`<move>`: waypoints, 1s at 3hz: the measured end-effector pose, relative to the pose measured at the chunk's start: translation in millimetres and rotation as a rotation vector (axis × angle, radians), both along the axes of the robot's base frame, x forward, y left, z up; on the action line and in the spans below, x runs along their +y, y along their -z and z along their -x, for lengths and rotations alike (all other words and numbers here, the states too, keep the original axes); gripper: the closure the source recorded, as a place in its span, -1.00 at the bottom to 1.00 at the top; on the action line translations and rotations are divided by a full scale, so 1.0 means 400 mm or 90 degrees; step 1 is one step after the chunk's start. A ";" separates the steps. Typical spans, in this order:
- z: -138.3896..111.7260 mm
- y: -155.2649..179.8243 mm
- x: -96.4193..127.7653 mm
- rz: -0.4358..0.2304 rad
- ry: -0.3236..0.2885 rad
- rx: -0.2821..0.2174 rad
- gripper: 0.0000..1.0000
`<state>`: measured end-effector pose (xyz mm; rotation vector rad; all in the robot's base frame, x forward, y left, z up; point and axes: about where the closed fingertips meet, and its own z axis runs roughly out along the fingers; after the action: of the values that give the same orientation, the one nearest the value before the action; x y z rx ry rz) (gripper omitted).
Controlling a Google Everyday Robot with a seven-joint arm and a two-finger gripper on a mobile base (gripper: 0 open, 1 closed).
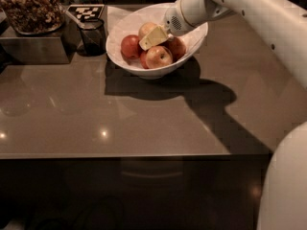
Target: Pick apple from white bowl
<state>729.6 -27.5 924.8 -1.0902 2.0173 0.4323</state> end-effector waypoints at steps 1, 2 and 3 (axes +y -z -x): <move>0.019 -0.049 -0.025 -0.030 -0.005 -0.026 1.00; 0.080 -0.145 -0.065 -0.087 -0.047 -0.065 1.00; 0.185 -0.206 -0.123 -0.130 -0.078 -0.077 1.00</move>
Offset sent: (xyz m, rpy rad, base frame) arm -0.0738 -0.0595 0.1186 0.2706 -0.2059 0.1776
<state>655.5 -76.5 1007.2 -1.0892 1.7654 0.6074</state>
